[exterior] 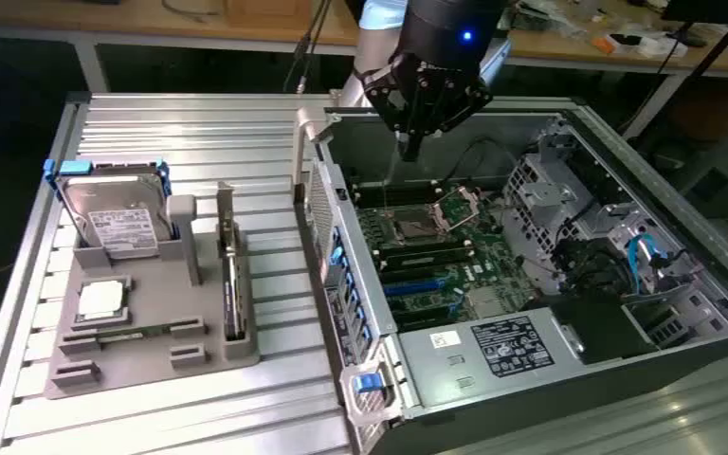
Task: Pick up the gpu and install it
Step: 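Reach for the gpu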
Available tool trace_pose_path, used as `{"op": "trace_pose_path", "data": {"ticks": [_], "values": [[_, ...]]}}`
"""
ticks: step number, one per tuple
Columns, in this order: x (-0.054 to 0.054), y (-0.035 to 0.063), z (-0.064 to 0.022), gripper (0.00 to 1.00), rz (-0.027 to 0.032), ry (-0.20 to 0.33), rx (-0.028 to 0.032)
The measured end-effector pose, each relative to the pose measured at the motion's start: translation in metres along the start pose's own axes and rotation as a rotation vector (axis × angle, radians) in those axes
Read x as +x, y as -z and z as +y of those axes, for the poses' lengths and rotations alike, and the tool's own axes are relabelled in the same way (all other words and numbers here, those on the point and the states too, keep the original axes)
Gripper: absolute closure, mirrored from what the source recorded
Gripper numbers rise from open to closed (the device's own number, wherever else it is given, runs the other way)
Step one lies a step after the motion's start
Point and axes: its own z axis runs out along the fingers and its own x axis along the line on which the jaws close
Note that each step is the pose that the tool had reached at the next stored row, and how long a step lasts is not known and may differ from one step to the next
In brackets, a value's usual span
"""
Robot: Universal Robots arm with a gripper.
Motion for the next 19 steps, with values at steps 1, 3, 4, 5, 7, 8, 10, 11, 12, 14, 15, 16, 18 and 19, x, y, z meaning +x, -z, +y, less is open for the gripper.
{"op": "trace_pose_path", "data": {"ticks": [1, 3, 4, 5, 7, 8, 10, 11, 12, 14, 15, 16, 18, 19], "values": [[0.0, 0.0, 0.0, 0.89, 0.0, 0.0, 0.0], [0.005, 0.0001, -0.0004, 0.89, 0.0, 0.0, 0.0], [0.008, 0.0002, -0.0006, 0.89, 0.0, 0.0, 0.0], [0.01, 0.0003, -0.0008, 0.89, 0.0, 0.0, 0.0001], [0.016, 0.0004, -0.0012, 0.89, 0.0, 0.0, 0.0], [0.019, 0.0005, -0.0014, 0.89, 0.0, 0.0, 0.0], [0.025, 0.0007, -0.0019, 0.89, 0.0, 0.0, 0.0001], [0.029, 0.0008, -0.0022, 0.89, 0.0, 0.0, 0.0], [0.032, 0.0009, -0.0024, 0.89, 0.0, 0.0, 0.0], [0.038, 0.0011, -0.0029, 0.89, 0.0, 0.0, 0.0], [0.042, 0.0011, -0.0032, 0.89, 0.0, 0.0, 0.0], [0.045, 0.0013, -0.0034, 0.89, 0.0, 0.0, 0.0], [0.052, 0.0015, -0.0039, 0.89, 0.0, 0.0, 0.0001], [0.055, 0.0016, -0.0042, 0.89, 0.0001, 0.0, 0.0001]]}}
